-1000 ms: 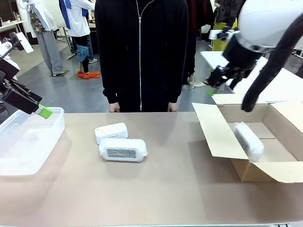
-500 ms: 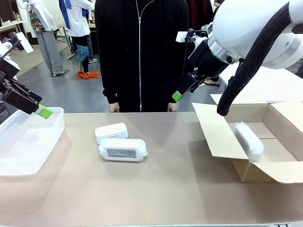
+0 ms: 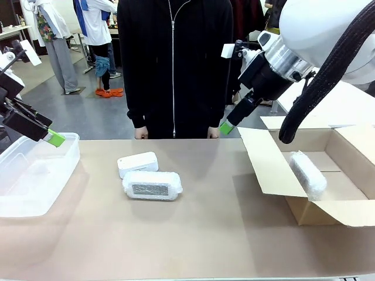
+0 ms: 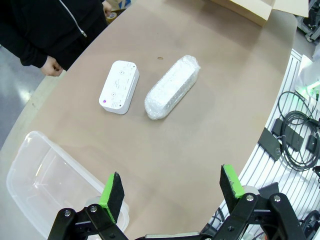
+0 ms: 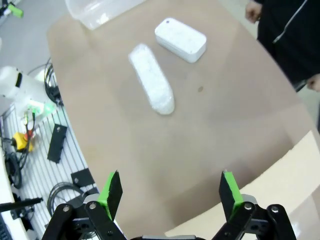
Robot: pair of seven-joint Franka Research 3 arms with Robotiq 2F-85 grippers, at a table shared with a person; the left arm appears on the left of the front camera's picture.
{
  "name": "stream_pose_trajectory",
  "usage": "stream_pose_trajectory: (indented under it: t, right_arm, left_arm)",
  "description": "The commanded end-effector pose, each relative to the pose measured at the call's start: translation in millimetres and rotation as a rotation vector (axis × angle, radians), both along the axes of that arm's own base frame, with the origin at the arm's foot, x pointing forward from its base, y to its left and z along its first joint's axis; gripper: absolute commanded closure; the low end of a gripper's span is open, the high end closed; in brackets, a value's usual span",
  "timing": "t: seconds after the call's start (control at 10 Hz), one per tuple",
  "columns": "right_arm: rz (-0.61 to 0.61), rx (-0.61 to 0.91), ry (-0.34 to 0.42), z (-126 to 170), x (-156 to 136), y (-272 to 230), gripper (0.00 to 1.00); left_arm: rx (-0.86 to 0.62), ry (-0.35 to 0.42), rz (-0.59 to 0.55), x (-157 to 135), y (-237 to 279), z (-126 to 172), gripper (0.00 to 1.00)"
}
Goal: Separate and place wrapped and unwrapped clocks.
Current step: Pick up the Digital clock indicated by the person.
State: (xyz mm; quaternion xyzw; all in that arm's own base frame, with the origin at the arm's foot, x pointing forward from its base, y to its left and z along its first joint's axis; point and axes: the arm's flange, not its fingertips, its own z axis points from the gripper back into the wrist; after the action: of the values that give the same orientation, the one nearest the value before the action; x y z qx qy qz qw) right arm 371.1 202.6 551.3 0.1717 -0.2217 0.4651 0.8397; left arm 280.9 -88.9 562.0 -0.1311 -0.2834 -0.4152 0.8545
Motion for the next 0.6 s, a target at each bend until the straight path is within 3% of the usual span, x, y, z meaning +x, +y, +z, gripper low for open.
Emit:
stream_pose_trajectory:
  t: [0.0, 0.5]
  right_arm:
    - [0.01, -0.018, 0.02, -3.4, 0.9, -0.8, 0.0]
    - [0.01, -0.018, 0.02, -3.4, 0.9, -0.8, 0.0]
  left_arm:
    - [-0.012, 0.006, -0.006, -0.2, -0.1, -0.5, 0.0]
    - [-0.012, 0.006, -0.006, -0.2, -0.1, -0.5, 0.0]
